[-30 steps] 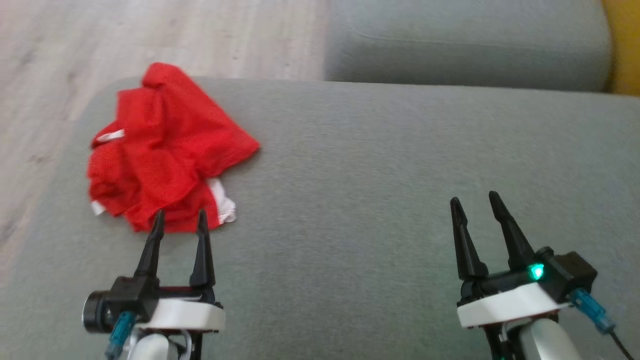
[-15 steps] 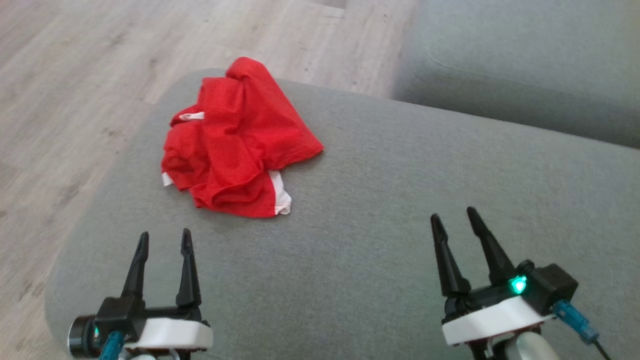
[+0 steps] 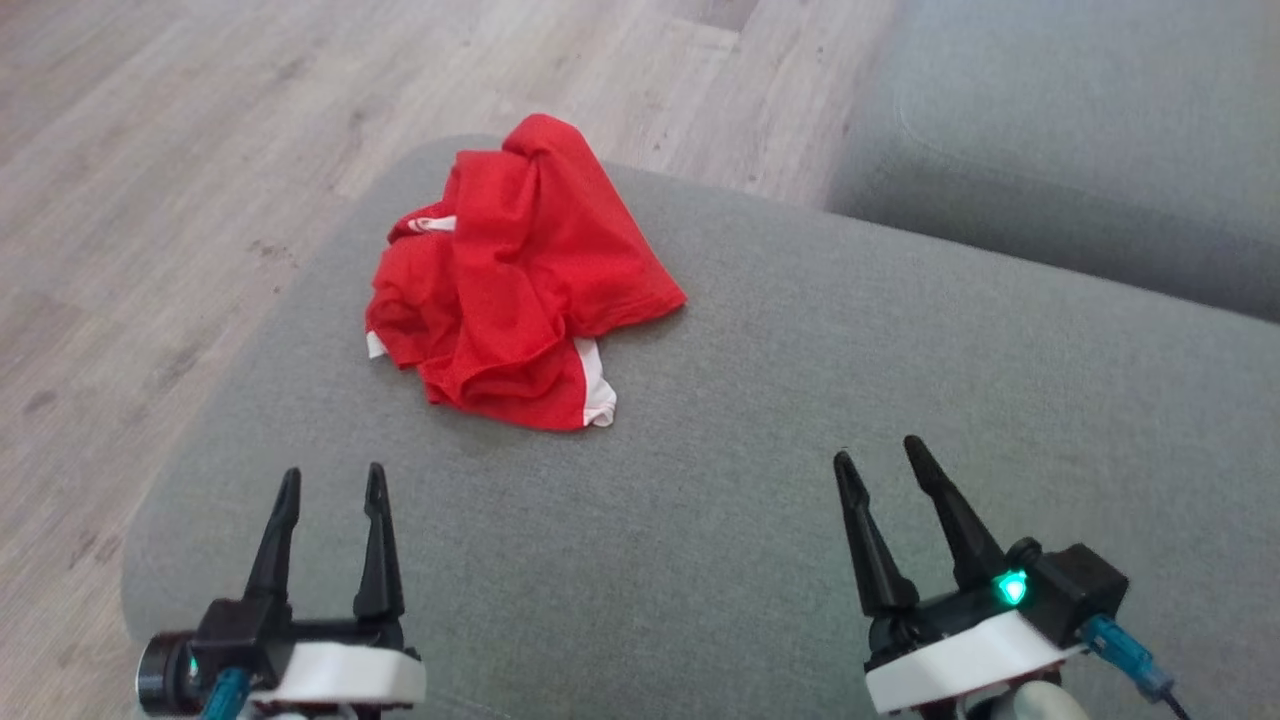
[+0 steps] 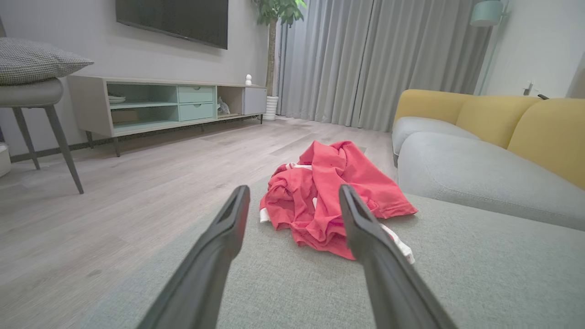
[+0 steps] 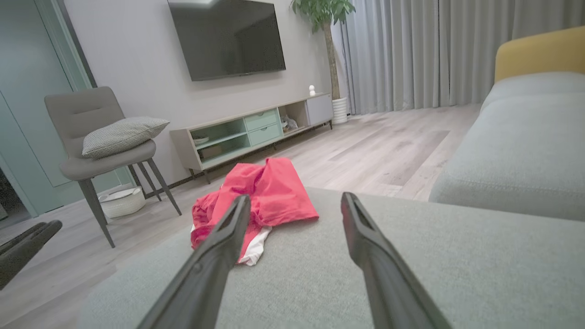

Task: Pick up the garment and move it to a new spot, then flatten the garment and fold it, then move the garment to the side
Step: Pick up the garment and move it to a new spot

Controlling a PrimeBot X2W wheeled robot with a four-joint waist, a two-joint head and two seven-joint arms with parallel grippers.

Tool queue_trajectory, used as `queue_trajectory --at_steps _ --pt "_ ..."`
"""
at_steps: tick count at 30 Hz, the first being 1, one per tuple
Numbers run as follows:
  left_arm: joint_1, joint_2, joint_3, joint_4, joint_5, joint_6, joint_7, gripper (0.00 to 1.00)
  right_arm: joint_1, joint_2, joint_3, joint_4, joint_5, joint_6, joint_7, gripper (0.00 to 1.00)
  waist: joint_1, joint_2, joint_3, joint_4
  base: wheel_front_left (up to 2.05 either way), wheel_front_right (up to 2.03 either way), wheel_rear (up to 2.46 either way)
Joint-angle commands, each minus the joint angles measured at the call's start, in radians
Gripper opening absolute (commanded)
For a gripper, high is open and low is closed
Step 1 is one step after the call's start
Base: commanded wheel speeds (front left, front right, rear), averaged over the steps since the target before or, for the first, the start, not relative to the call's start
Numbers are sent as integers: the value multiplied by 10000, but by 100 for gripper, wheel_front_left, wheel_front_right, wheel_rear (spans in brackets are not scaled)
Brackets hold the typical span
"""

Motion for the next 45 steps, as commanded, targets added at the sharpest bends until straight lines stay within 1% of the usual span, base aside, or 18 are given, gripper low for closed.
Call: queue_trajectory --at_steps 1,3,5,7,9,13,15,16,20,23,25,34,35,36,39,42,43,45 --pt "-616 -4 301 -321 157 -73 -95 100 -270 -66 263 -323 5 -7 -107 100 0 -1 145 -114 0 0 0" --pt "-951 77 314 -264 202 -224 -95 100 -350 -66 263 -317 -74 -7 -107 100 0 -1 386 -300 0 0 0" --pt "-1527 301 256 -116 328 -395 -95 100 -475 -66 185 -328 -161 -7 -107 100 0 -1 693 -517 0 0 0" --pt "-2316 592 128 341 380 -589 -78 100 -617 -66 109 -325 -254 -7 -107 100 0 -1 999 -745 0 0 0" --pt "-3333 1028 -75 823 461 -773 161 100 -754 -66 104 -314 -393 -7 -107 100 0 -1 1329 -1019 0 0 0" --pt "-5580 1850 -341 1716 -112 -988 1203 100 -1132 -66 48 -317 -627 -7 -107 100 0 -1 2010 -1631 0 0 0" --pt "-6518 2317 -676 2221 -481 -1015 2037 100 -1281 -66 -28 -352 -662 -7 -107 100 0 -1 2294 -1901 0 0 0" --pt "-7342 2778 -1031 2711 -984 -1021 2788 100 -1425 -66 -76 -377 -717 -7 -107 100 0 -1 2574 -2154 0 0 0" --pt "-8391 3483 -1581 3874 -1831 -1024 4113 100 -1638 -66 -143 -407 -836 -7 -107 100 0 -1 2975 -2556 0 0 0" --pt "-8829 3674 -1730 4710 -2356 -1025 4740 100 -1763 -66 -289 -427 -792 -7 -107 100 0 -1 3229 -2733 0 0 0" --pt "-9029 3826 -1825 5265 -2433 -1026 4941 100 -1865 -66 -244 -441 -768 -7 -107 100 0 -1 3371 -2841 0 0 0" --pt "-9533 3789 -2104 6748 -3202 -1027 4729 100 -2174 -66 -87 -444 -808 -7 -107 100 0 -1 3768 -3181 0 0 0" --pt "-9561 3784 -2173 6861 -3266 -1027 4699 46 -2194 -66 -94 -440 -803 -7 -107 100 0 -1 3778 -3210 0 0 0" --pt "-9592 3772 -2239 6931 -3341 -1027 4628 0 -2208 -66 -113 -438 -778 -7 -107 100 0 -1 3779 -3236 0 0 0" --pt "-9691 3740 -2451 6931 -3625 -1027 4215 0 -2226 -66 -127 -406 -719 -7 -107 100 0 -1 3725 -3283 0 0 0" --pt "-9783 3665 -2415 6875 -4184 -1027 3624 0 -2203 -66 -108 -348 -671 -7 -107 100 0 -1 3569 -3312 0 0 0" --pt "-9783 3665 -2415 6875 -4184 -1027 3624 0 -2203 -66 -108 -348 -671 -7 -107 100 0 -1 3569 -3312 0 0 0" --pt "-9904 3796 -2518 6670 -4257 -1027 2923 0 -2206 -66 -73 -341 -623 -7 -107 100 0 -1 3445 -3352 0 0 0"
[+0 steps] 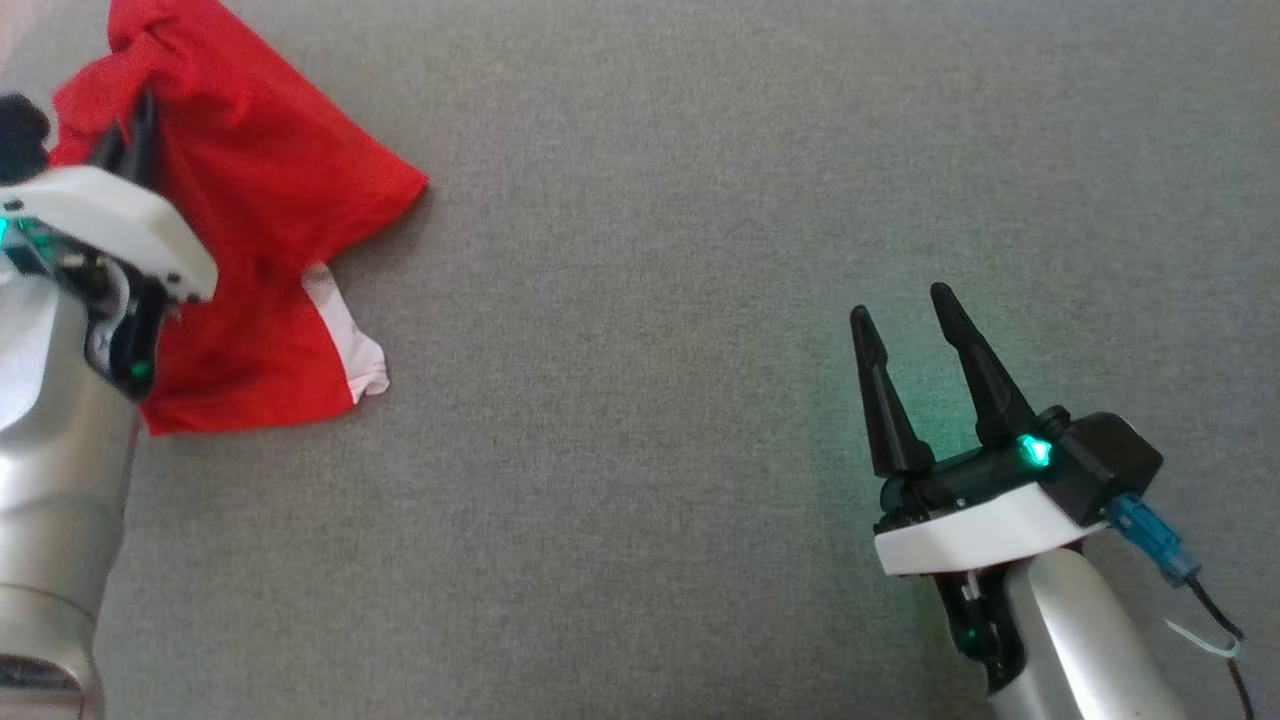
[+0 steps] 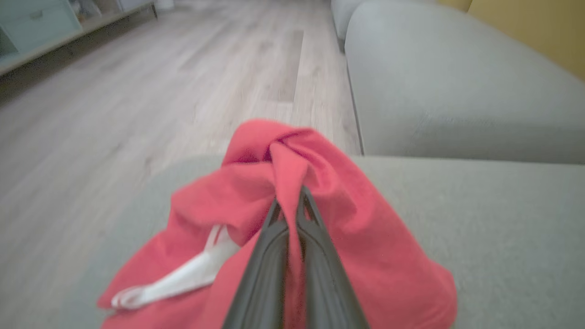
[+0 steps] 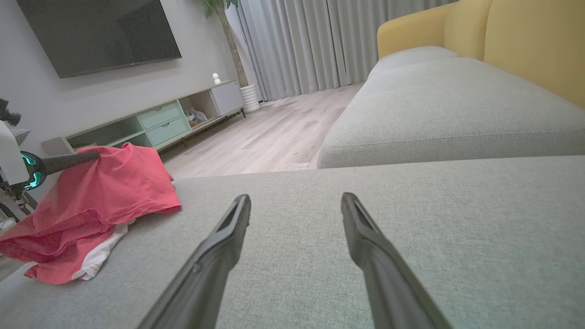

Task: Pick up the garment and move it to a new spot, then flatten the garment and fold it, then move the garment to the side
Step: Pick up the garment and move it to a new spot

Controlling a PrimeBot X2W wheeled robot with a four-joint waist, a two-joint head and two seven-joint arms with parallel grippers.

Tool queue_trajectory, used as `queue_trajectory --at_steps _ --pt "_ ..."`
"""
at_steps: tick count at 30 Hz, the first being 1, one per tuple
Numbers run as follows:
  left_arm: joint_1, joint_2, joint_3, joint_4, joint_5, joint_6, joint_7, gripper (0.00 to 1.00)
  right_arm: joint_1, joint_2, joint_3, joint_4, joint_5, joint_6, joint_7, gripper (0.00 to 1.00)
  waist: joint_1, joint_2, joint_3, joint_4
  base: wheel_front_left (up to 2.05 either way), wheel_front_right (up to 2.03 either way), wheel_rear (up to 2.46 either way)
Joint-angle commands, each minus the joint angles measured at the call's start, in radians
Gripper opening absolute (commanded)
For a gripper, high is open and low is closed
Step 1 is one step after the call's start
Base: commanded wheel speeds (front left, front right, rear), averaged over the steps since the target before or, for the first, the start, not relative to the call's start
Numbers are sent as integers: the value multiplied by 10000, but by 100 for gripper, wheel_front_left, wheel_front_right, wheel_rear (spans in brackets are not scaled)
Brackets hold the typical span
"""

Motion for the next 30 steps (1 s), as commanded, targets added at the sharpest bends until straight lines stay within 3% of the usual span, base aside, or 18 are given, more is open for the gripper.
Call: queue_trajectory --at_steps 1,6,11,20,25,30 --pt "-728 594 267 -392 20 18 -185 0 -144 -20 245 -294 83 -7 -107 100 0 0 -108 -26 0 0 0" --pt "-1023 496 -182 -1576 -549 18 -1836 0 0 -20 197 -184 284 -7 -107 100 0 0 -696 -72 0 0 0" --pt "-954 542 -953 -3189 -1146 18 -2285 0 239 -20 132 -31 494 -7 -107 100 0 0 -1325 -141 0 0 0" --pt "-256 256 -2284 -5612 -1625 62 -1199 0 357 -20 49 -187 766 -7 -107 100 0 0 -1719 -765 0 0 0" --pt "201 -300 -2761 -6280 -1951 266 -462 0 242 -20 -118 -180 835 -7 -107 100 0 0 -1462 -1486 0 0 0" --pt "174 -741 -2996 -6366 -1800 630 -412 0 -36 -20 -5 -381 1015 -7 -107 100 0 0 -989 -2571 0 0 0"
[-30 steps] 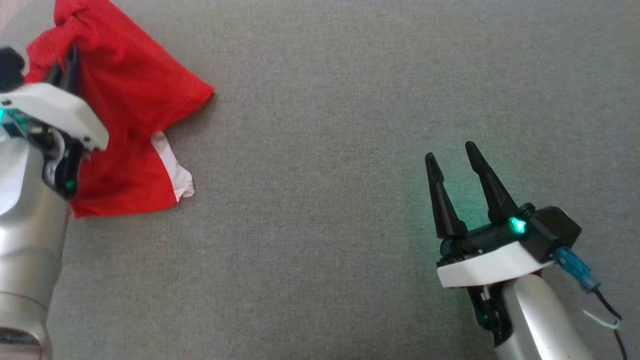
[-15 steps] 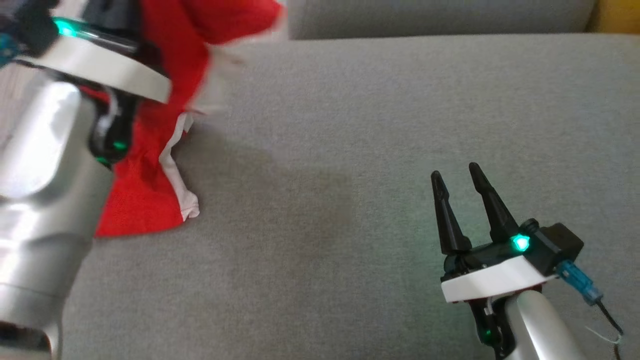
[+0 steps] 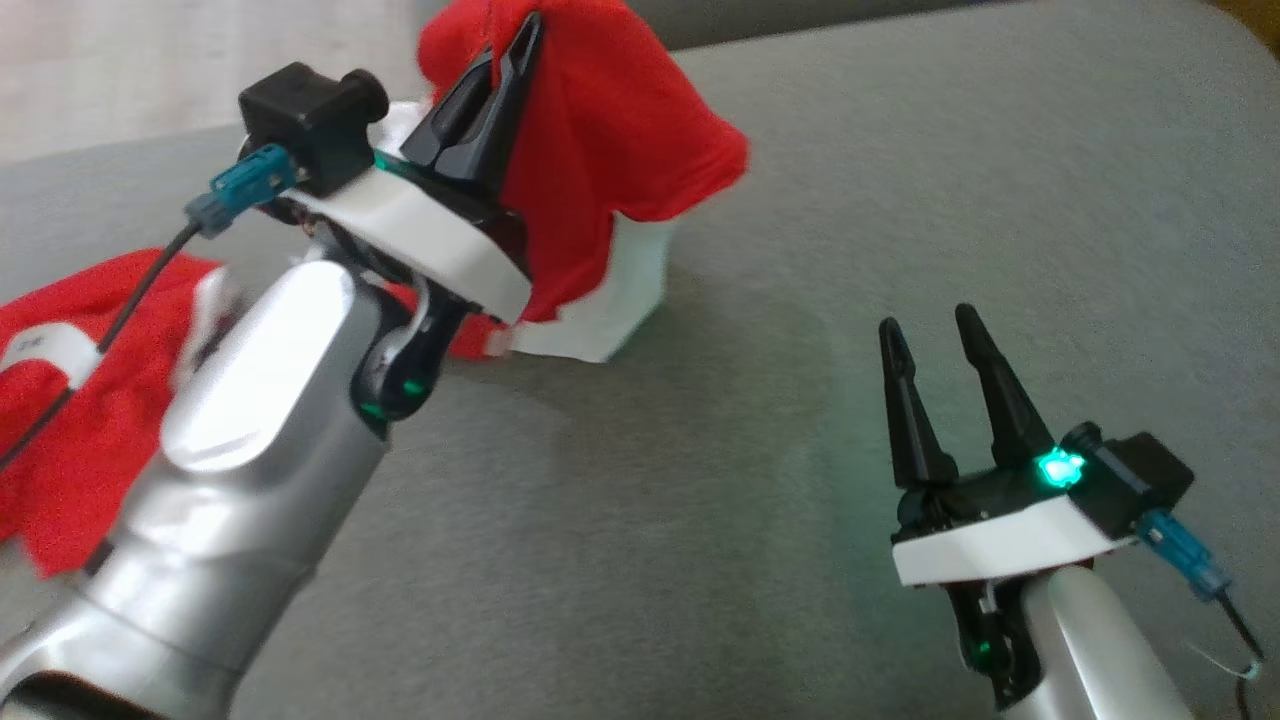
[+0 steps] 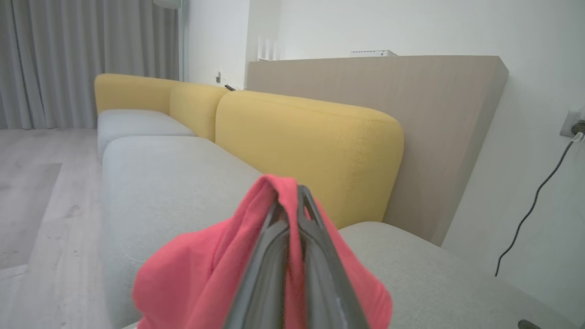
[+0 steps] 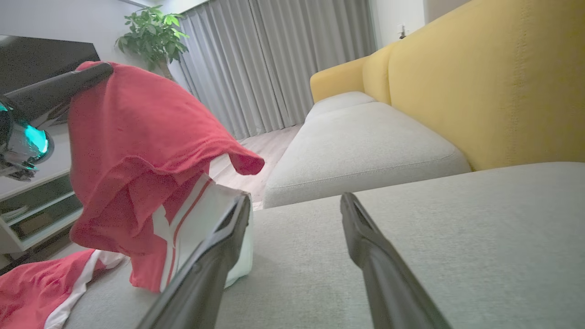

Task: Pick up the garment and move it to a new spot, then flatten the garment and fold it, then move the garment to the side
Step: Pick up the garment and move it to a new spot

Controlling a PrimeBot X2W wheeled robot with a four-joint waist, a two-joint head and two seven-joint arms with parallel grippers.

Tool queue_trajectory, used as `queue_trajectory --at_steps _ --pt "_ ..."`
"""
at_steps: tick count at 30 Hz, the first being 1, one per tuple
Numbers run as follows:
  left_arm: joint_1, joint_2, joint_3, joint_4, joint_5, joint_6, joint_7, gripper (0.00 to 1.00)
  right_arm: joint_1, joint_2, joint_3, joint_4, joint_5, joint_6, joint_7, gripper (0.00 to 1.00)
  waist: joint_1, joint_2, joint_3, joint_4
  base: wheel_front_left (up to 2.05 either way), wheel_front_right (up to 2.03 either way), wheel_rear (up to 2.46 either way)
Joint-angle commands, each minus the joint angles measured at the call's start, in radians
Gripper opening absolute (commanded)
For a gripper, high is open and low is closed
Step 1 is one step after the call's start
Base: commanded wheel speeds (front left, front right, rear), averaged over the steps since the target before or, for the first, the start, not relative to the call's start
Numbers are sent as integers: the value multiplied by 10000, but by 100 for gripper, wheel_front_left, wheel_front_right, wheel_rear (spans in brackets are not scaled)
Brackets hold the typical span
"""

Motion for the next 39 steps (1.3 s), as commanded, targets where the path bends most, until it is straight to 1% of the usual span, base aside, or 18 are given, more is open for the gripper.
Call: queue_trajectory --at_steps 1,5,6,7,8,12,17,22,25,27,30,34,35,37,39 --pt "-629 52 354 -272 58 123 -30 0 -454 -26 250 -441 118 -7 -107 100 0 0 498 -820 0 0 0" --pt "-1120 -389 360 121 130 294 -147 0 -587 -26 431 -583 304 -7 -107 100 0 0 913 -1617 0 0 0" --pt "-1300 -482 379 259 206 367 -228 26 -611 -26 491 -611 354 -7 -107 100 0 0 1017 -1802 0 0 0" --pt "-1474 -581 370 418 286 407 -310 83 -628 -26 526 -634 402 -7 -107 100 0 0 1095 -1949 0 0 0" --pt "-1605 -691 353 622 312 428 -336 100 -633 -26 553 -648 448 -7 -107 100 0 0 1146 -2072 0 0 0" --pt "-1965 -917 132 1419 410 282 -262 100 -625 -26 666 -714 598 -7 -107 100 0 0 1273 -2400 0 0 0" --pt "-1970 -927 29 1957 459 153 -444 100 -557 -26 597 -744 644 -7 -107 100 0 0 1253 -2341 0 0 0" --pt "-1840 -738 147 2391 527 127 -1077 100 -503 -26 494 -685 510 -7 -107 100 0 0 1003 -1804 0 0 0" --pt "-1599 -581 342 2502 471 186 -1553 100 -445 -26 306 -654 344 -7 -107 100 0 0 764 -1273 0 0 0" --pt "-1348 -379 390 2494 594 272 -1850 100 -405 -26 154 -624 204 -7 -107 100 0 0 588 -873 0 0 0" --pt "-611 -105 603 2293 647 497 -2193 100 -296 -26 -94 -567 38 -7 -107 100 0 0 292 -286 0 0 0" --pt "1023 209 970 1555 869 1067 -2390 100 -102 -26 -346 -508 -185 -7 -107 100 0 0 -12 431 0 0 0" --pt "1907 309 1216 936 1209 1408 -2408 100 -2 -26 -474 -487 -287 -7 -107 100 0 0 -125 787 0 0 0" --pt "2881 268 1604 229 1514 1682 -2412 100 113 -26 -571 -464 -396 -7 -107 100 0 0 -244 1082 0 0 0" --pt "3886 199 1914 -288 1761 1831 -2413 100 224 -26 -638 -438 -473 -7 -107 100 0 0 -346 1286 0 0 0"
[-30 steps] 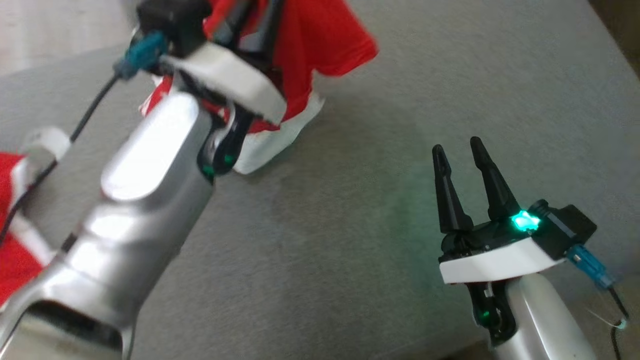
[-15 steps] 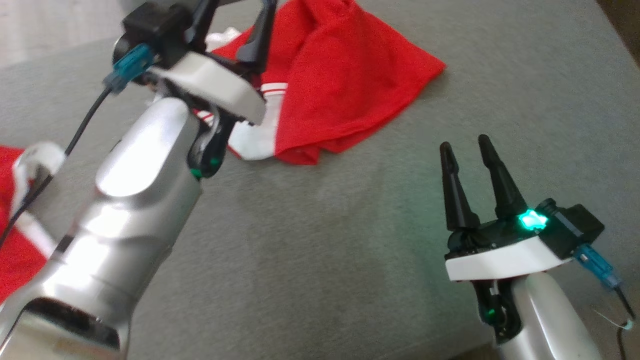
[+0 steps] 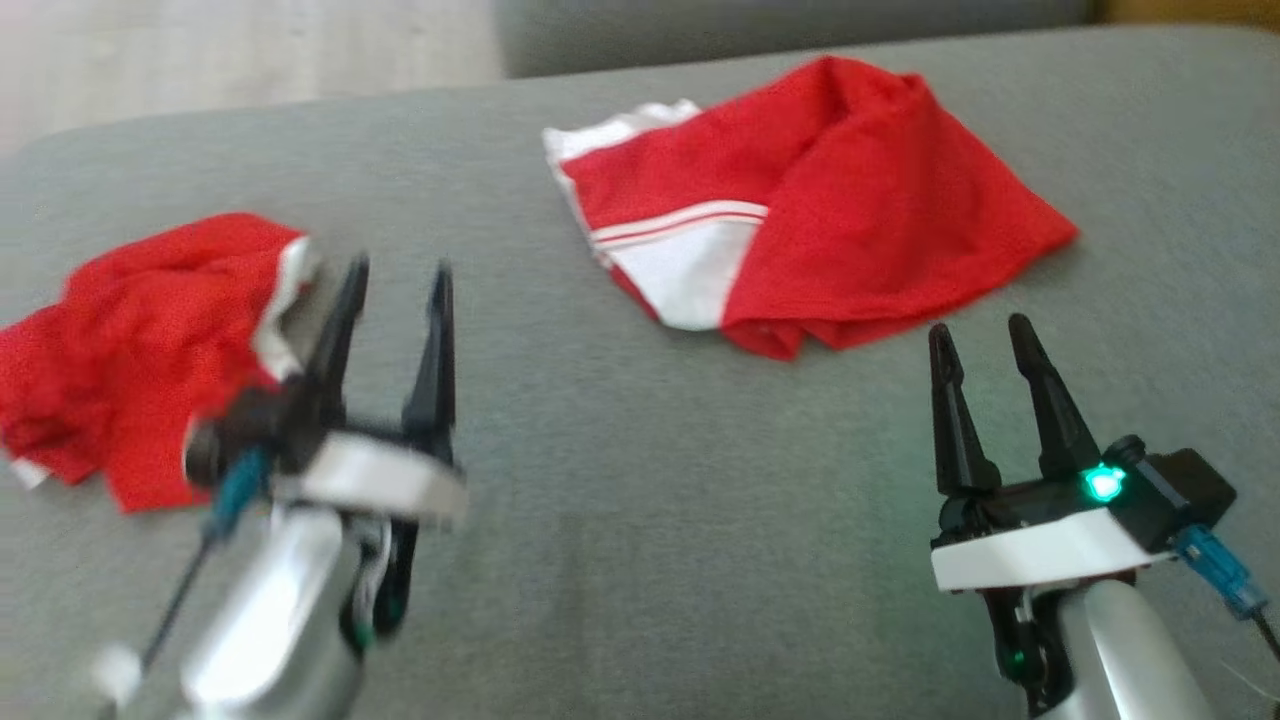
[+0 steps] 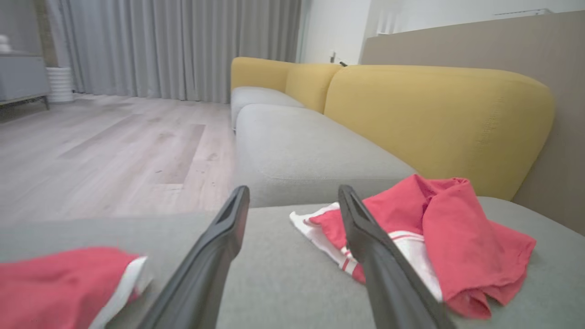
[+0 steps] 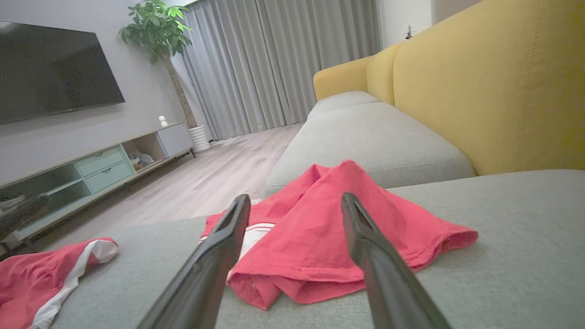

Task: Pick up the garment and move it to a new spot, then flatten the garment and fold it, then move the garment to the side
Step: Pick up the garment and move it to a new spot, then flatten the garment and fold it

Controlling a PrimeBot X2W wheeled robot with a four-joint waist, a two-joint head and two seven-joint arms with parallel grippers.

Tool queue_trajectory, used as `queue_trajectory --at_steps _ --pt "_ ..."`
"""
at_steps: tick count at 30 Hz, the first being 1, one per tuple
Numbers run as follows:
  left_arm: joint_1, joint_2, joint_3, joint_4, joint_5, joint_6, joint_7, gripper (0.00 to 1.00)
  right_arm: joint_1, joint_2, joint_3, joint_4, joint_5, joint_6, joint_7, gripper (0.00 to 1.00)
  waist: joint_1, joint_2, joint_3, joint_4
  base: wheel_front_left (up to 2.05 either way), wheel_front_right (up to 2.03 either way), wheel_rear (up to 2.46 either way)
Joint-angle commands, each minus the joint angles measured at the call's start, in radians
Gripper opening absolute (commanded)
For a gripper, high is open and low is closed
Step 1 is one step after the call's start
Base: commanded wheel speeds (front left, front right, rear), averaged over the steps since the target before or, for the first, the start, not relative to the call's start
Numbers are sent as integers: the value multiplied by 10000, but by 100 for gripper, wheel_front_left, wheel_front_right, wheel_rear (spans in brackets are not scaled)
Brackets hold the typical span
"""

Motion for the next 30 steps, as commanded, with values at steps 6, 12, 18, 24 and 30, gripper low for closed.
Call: queue_trajectory --at_steps 6,12,18,24,30 --pt "2070 -159 1435 -1075 833 144 -91 100 212 -27 -5 -230 -173 -7 -103 100 1 0 -487 846 0 0 0" --pt "2647 -926 2153 -1218 1400 -280 -92 100 336 -27 -96 -203 -352 -7 -103 100 1 0 -459 1071 0 0 0" --pt "2515 -1478 2431 -1065 1930 -636 -92 100 148 -27 -64 -56 -661 -7 -103 100 1 0 -289 1224 0 0 0" --pt "2346 -1776 2718 -791 2375 -1042 -93 100 -622 -27 99 1390 -1090 -7 -103 100 1 0 89 1462 0 0 0" --pt "2155 -1992 2930 -486 2656 -1341 -93 100 -1901 -27 273 3690 -1651 -7 220 100 1 0 474 1848 0 0 0"
